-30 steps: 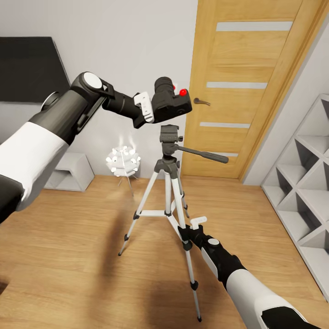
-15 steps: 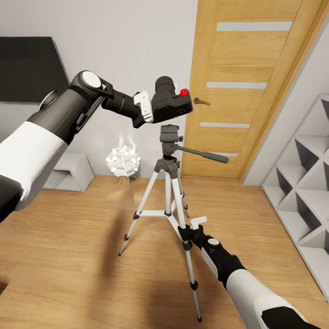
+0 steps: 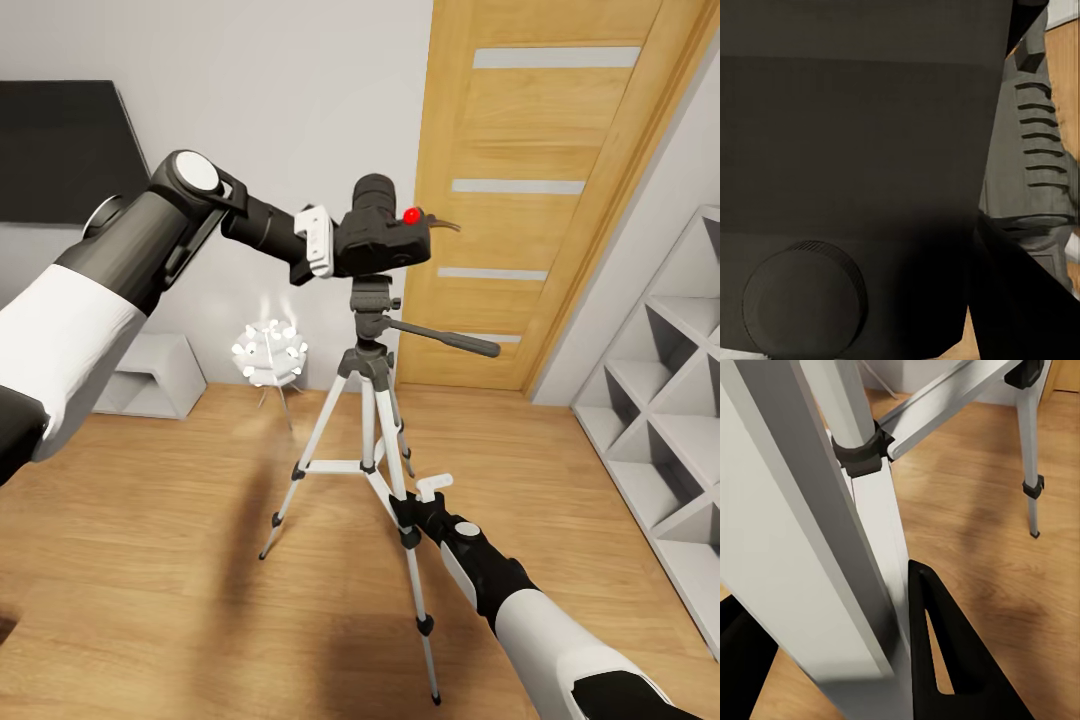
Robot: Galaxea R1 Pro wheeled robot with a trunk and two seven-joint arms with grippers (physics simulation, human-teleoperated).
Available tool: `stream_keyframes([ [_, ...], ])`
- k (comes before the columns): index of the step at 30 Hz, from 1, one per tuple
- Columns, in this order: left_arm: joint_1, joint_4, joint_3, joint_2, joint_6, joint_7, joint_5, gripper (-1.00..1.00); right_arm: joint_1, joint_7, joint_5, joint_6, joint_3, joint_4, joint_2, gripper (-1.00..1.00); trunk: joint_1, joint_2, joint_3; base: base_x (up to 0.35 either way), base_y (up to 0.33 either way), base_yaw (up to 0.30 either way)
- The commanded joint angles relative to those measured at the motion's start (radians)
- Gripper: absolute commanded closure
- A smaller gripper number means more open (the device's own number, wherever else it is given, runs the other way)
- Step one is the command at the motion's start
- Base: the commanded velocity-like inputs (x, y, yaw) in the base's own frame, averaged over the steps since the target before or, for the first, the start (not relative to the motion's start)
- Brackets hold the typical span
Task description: Attach the digital camera to the camera tripod in the bedroom.
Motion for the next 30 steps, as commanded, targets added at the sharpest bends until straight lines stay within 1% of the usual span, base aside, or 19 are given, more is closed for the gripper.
stream_keyframes([
  [1,-0.001,-0.002,-0.003,0.001,0.007,-0.006,-0.002,1.00,-0.001,-0.005,0.052,-0.003,0.006,0.004,0.000,1.00,0.001,-0.002,-0.002,0.000,0.000,0.000],
  [11,-0.001,0.002,-0.007,0.003,0.006,-0.013,-0.005,1.00,-0.001,-0.009,0.052,-0.003,0.006,0.004,0.000,1.00,0.001,-0.002,-0.002,0.000,0.000,0.000],
  [16,-0.001,0.005,-0.006,0.010,0.006,-0.014,-0.016,1.00,-0.001,-0.009,0.052,-0.003,0.006,0.004,0.000,1.00,0.001,-0.002,-0.002,0.000,0.000,0.000],
  [22,-0.001,0.007,-0.006,0.015,0.007,-0.015,-0.039,1.00,-0.001,-0.009,0.052,-0.003,0.006,0.004,-0.001,1.00,0.001,-0.002,-0.002,0.000,0.000,0.000],
  [30,-0.001,0.008,-0.006,0.017,0.007,-0.016,-0.044,1.00,-0.001,-0.009,0.052,-0.003,0.006,0.004,-0.001,1.00,0.001,-0.002,-0.002,0.000,0.000,0.000],
])
